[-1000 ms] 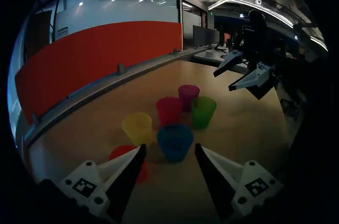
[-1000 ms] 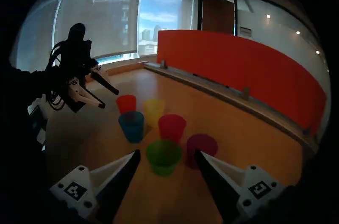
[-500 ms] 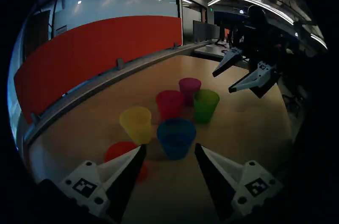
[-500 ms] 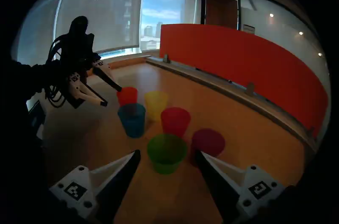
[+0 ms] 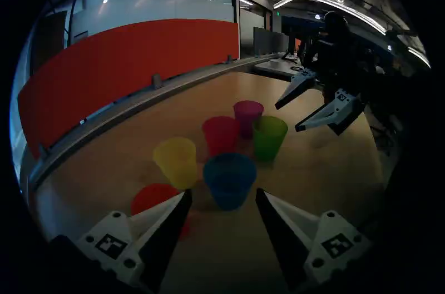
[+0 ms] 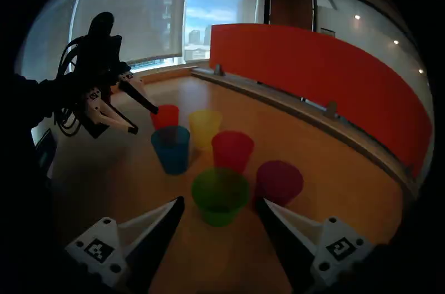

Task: Pour water

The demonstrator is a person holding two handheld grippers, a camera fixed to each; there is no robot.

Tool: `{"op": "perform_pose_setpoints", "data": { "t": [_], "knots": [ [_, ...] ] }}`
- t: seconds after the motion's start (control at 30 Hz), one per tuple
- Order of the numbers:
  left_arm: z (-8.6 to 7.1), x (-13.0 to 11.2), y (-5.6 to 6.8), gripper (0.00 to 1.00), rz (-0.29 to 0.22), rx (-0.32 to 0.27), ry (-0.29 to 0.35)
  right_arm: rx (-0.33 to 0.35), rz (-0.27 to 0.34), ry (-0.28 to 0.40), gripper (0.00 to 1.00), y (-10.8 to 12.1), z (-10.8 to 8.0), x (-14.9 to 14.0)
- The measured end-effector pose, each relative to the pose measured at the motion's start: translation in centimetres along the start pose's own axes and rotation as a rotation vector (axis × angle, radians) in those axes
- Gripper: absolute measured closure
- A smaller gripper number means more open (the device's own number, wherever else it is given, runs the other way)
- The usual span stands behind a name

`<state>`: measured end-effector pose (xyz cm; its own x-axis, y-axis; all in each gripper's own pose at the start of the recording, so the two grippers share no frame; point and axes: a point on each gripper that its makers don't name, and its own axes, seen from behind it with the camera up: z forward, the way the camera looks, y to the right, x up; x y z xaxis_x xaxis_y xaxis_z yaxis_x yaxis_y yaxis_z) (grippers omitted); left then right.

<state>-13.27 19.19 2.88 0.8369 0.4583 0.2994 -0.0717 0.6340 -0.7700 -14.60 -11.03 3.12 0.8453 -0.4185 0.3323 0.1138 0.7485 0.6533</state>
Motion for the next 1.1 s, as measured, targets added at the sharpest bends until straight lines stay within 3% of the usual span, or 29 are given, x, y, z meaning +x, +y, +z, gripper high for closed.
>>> {"op": "perform_pose_setpoints", "data": {
  "t": [1.1],
  "knots": [
    [3.4, -0.5, 0.0, 0.15, 0.032, -0.012, -0.056, 0.005, -0.013, -0.021, 0.00, 0.1, 1.3, -1.4]
  ]
}}
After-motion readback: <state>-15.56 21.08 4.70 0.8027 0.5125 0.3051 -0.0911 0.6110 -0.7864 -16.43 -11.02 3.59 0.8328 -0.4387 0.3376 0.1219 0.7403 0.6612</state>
